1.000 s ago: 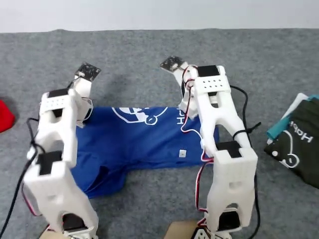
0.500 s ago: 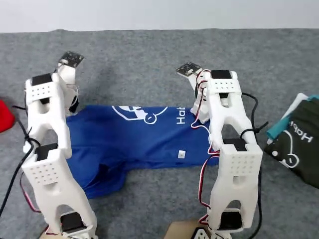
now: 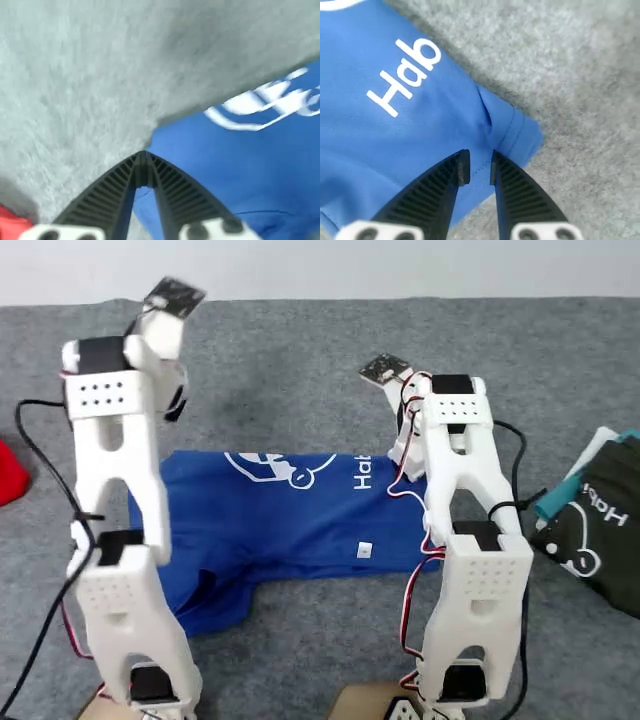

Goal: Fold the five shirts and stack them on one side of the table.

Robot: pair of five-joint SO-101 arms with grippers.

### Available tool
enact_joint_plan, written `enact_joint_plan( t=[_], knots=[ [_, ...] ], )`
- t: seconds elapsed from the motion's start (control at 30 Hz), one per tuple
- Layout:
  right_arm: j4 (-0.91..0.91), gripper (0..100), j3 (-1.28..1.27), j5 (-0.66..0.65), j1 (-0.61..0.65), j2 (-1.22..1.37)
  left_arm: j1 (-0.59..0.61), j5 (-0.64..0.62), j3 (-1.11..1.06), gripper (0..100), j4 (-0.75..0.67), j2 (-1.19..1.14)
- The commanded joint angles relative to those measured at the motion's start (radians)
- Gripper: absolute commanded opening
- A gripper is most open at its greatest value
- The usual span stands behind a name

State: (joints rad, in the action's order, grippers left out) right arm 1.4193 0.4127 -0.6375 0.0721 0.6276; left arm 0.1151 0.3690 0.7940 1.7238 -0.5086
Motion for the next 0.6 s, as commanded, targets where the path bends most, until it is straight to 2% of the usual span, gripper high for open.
enact_joint_plan(
  t=[0.0,0.2,0.57],
  knots=[
    [0.016,7.6,0.043,-0.011,-0.004,-0.082,-0.095,-0.021,-0.064,0,0.031,0.161],
    [0.028,7.6,0.043,-0.009,-0.002,-0.084,-0.117,-0.017,-0.328,0,0.018,0.235],
    [0.03,7.6,0.037,-0.009,-0.002,-0.061,0.005,0.048,-0.624,0,0.006,0.244]
  ],
)
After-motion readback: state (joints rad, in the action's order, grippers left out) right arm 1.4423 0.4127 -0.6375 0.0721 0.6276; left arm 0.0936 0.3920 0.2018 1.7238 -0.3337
